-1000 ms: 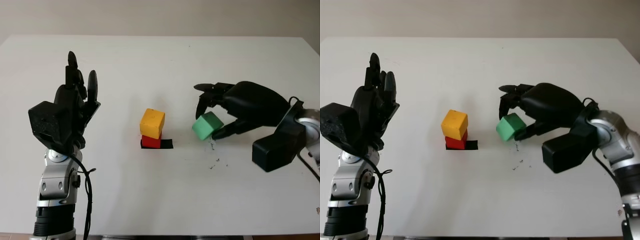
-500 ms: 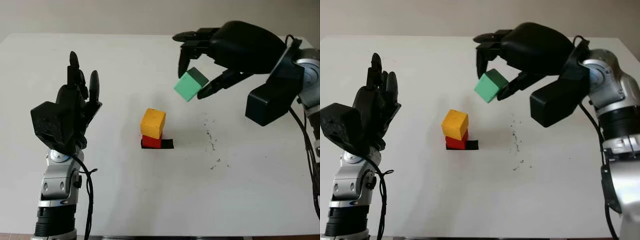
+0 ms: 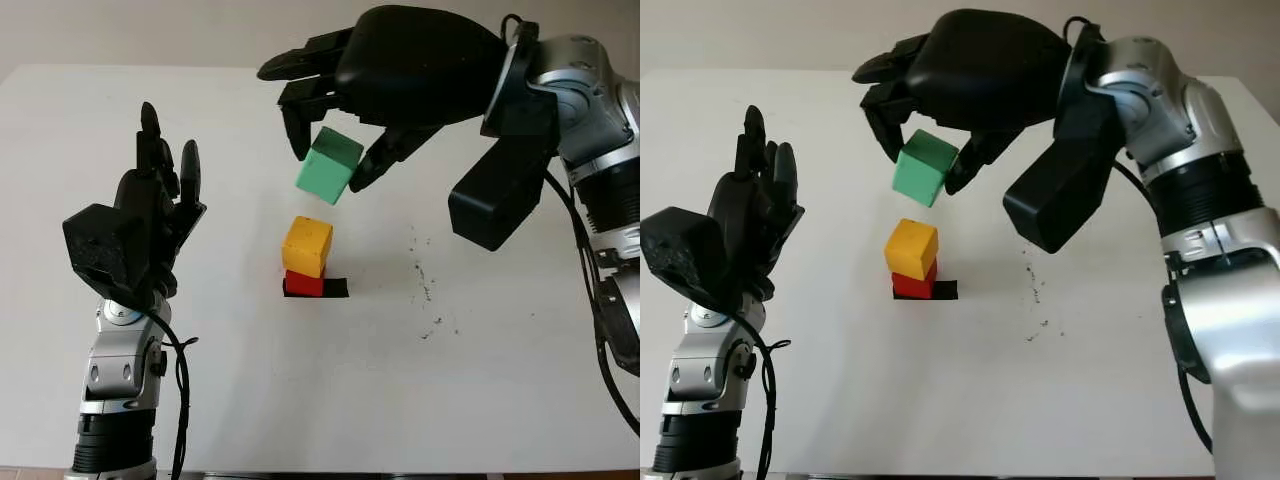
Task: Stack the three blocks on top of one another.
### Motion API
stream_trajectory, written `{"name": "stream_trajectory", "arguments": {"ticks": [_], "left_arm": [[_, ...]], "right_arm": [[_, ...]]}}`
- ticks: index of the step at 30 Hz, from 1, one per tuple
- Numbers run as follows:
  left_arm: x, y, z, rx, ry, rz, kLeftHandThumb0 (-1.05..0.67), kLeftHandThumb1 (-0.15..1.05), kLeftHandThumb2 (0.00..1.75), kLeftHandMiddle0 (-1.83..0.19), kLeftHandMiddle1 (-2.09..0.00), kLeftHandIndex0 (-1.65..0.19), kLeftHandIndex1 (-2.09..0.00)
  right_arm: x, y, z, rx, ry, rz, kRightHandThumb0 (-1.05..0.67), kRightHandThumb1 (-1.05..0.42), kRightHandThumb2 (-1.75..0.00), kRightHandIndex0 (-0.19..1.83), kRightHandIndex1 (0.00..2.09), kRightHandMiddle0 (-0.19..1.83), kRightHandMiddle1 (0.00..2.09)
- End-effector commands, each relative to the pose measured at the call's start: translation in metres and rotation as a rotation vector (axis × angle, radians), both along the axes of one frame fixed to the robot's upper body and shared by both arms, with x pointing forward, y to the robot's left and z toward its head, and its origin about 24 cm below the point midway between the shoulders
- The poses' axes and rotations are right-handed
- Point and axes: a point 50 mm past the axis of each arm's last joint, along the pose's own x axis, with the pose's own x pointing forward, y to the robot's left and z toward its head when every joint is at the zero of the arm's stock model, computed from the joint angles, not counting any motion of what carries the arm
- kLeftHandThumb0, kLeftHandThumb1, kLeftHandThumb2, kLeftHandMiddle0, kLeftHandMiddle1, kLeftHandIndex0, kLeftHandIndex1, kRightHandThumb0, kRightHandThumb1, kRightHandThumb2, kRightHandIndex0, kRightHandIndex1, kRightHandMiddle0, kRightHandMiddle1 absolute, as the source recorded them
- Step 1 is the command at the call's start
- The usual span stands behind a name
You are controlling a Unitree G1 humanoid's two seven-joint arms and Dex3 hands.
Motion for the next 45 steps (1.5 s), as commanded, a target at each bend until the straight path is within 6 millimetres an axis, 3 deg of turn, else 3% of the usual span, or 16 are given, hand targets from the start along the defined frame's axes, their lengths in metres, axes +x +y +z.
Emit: {"name": "stream_trajectory", "arguments": {"ticks": [1, 11, 19, 31, 45], "left_arm": [[0.001, -0.001, 0.004, -0.004, -0.02, 0.002, -0.77, 1.05, 0.65, 0.19, 0.0, 0.19, 0.0], [0.001, -0.001, 0.004, -0.009, -0.02, 0.012, -0.79, 1.05, 0.66, 0.19, 0.0, 0.19, 0.0], [0.0, -0.001, 0.003, -0.016, -0.019, 0.01, -0.77, 1.05, 0.67, 0.19, 0.0, 0.19, 0.0], [0.001, -0.001, 0.002, -0.015, -0.017, 0.006, -0.79, 1.05, 0.66, 0.19, 0.0, 0.19, 0.0], [0.0, -0.002, 0.002, -0.015, -0.016, 0.012, -0.77, 1.05, 0.65, 0.19, 0.0, 0.19, 0.0]], "right_arm": [[-0.001, 0.006, 0.008, -0.013, -0.028, 0.019, -0.44, -0.93, -0.06, 0.35, 0.08, 0.5, 1.35], [0.001, 0.02, 0.0, -0.103, 0.013, 0.031, -0.34, -0.95, -0.06, 0.35, 0.07, 0.48, 1.32], [0.002, 0.024, -0.005, -0.162, 0.001, 0.028, -0.34, -0.94, -0.05, 0.34, 0.06, 0.41, 1.42], [0.001, 0.027, -0.008, -0.202, -0.001, 0.045, -0.35, -0.93, -0.05, 0.37, 0.07, 0.46, 1.41], [-0.004, 0.034, -0.008, -0.22, 0.016, 0.065, -0.37, -0.94, -0.05, 0.34, 0.05, 0.38, 1.39]]}}
